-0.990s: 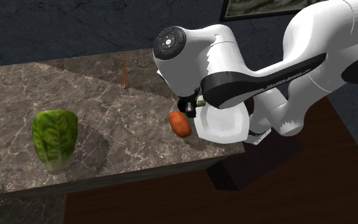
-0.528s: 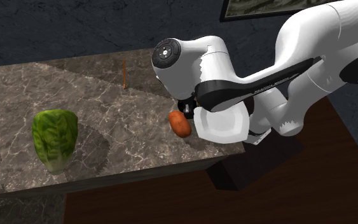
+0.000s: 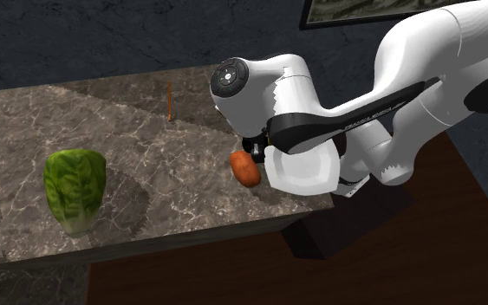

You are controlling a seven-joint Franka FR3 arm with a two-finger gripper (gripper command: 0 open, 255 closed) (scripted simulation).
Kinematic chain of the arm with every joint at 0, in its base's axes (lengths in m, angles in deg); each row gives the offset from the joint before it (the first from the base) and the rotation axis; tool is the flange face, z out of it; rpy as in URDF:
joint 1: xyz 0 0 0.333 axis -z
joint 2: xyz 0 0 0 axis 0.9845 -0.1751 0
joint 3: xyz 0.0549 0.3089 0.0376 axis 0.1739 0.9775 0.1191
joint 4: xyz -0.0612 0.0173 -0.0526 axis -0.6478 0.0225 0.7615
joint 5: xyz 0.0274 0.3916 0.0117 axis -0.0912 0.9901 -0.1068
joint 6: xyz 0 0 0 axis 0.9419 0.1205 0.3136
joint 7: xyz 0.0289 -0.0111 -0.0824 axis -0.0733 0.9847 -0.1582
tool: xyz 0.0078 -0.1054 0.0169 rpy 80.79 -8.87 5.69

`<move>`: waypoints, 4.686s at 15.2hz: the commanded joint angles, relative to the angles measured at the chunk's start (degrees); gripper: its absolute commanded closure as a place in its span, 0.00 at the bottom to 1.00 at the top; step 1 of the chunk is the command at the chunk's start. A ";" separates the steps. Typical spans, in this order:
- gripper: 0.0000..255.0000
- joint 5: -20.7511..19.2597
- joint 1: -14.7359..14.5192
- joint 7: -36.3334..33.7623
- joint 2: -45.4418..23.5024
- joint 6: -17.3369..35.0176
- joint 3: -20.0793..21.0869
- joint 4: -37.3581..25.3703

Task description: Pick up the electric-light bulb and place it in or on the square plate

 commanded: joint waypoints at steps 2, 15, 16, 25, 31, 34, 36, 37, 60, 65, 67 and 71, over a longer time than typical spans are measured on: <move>1.00 0.00 0.00 0.00 0.00 0.00 0.00 0.00; 1.00 0.12 -0.07 0.37 -0.15 -3.02 0.22 -3.19; 1.00 0.15 -0.09 0.46 -0.22 -3.78 0.27 -4.02; 1.00 0.38 -0.25 1.43 -1.41 -10.58 0.64 -12.05; 1.00 0.70 -0.71 -0.15 1.76 -14.23 2.23 -12.28; 1.00 1.54 -1.21 -3.15 7.52 -15.54 4.57 -7.42; 1.00 2.40 -1.51 -5.10 11.19 -16.60 6.19 -4.54; 1.00 2.92 -1.67 -6.08 12.99 -17.18 7.01 -3.21; 0.00 6.47 -1.55 -7.65 16.44 -11.00 5.20 7.12; 0.00 12.44 -0.45 -4.17 8.03 -11.74 -1.96 4.32; 0.00 12.37 -0.35 -4.31 8.91 -10.48 -1.82 6.43; 0.00 12.24 -0.18 -4.54 10.37 -8.26 -1.59 10.09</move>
